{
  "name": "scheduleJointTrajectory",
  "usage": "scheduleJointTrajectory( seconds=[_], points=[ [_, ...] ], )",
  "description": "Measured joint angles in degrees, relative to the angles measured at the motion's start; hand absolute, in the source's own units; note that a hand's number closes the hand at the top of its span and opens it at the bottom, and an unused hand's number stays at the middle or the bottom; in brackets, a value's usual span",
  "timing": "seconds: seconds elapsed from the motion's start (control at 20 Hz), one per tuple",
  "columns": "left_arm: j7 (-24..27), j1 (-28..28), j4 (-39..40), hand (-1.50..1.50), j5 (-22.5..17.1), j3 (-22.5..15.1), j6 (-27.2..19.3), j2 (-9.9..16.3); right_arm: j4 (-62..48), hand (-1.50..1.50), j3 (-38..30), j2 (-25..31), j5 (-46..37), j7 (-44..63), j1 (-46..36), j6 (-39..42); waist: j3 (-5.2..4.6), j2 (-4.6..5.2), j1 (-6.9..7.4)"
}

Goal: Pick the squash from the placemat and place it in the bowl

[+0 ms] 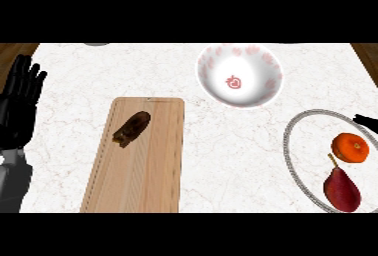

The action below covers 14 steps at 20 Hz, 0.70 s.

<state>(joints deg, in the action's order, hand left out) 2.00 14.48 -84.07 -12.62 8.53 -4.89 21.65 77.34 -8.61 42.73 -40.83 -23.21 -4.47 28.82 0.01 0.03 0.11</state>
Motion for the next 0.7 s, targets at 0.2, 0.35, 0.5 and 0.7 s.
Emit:
scheduleJointTrajectory(
  seconds=[0.2,0.35,0.5,0.7],
  points=[
    [-1.07,-1.09,-1.8,0.0,0.91,0.55,0.23,-0.53,-3.43,-1.5,0.19,-0.98,-2.51,-3.11,-1.59,-1.42,0.0,-0.02,0.04],
    [-0.22,-0.96,-1.11,0.0,1.93,0.57,0.35,-1.48,-4.83,-1.5,0.65,-2.11,-4.57,-3.24,-2.19,-2.21,0.0,-0.02,-0.03],
    [-1.22,-0.72,-1.56,0.0,1.64,1.67,1.18,-1.21,-6.71,-1.5,1.2,-3.19,-6.68,-3.1,-3.53,-2.73,0.0,-0.02,-0.01],
    [-1.31,0.02,-1.03,0.0,2.32,1.84,1.32,-2.07,-10.06,-1.5,1.38,-4.09,-8.86,-4.45,-4.79,-4.21,0.0,-0.01,-0.01]
  ],
)
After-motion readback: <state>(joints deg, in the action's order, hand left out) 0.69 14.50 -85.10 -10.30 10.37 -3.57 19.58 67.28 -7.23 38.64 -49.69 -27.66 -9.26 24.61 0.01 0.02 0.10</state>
